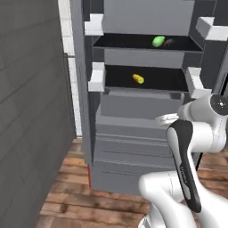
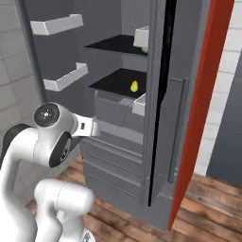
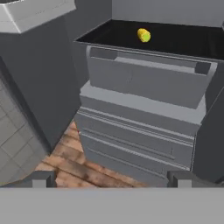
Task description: Place one corn and one fish in each tupperware on the nearby counter, to pack two identical lunches.
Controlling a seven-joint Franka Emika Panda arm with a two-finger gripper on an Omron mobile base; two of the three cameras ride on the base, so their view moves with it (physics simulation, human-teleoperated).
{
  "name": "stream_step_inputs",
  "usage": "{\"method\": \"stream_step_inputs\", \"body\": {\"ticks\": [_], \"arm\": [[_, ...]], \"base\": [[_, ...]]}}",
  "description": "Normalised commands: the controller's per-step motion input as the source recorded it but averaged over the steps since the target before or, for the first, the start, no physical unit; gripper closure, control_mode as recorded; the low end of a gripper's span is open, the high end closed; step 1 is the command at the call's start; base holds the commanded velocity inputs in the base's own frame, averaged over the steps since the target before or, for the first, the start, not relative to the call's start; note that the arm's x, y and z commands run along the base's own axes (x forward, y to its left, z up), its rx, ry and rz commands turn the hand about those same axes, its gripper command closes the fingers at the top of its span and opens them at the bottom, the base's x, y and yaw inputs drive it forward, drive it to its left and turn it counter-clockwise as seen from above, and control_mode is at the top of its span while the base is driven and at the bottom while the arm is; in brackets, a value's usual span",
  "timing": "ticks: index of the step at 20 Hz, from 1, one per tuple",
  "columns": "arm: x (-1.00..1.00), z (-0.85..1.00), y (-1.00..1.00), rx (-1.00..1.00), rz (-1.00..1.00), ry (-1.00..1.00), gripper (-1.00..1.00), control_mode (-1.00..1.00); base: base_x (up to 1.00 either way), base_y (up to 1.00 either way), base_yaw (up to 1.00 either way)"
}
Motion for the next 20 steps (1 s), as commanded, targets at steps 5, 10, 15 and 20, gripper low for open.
{"method": "stream_step_inputs", "body": {"ticks": [5, 10, 15, 20], "arm": [[0.00, 0.00, 0.00, 0.00, 0.00, 0.00, -1.00, 1.00], [0.00, 0.00, 0.00, 0.00, 0.00, 0.00, -1.00, 1.00], [0.00, 0.00, 0.00, 0.00, 0.00, 0.00, -1.00, 1.00], [0.00, 0.00, 0.00, 0.00, 0.00, 0.00, -1.00, 1.00]], "base": [[0.33, 0.91, -0.48], [0.02, 0.04, -0.32], [0.13, -0.08, -0.14], [0.66, 0.06, 0.00]]}}
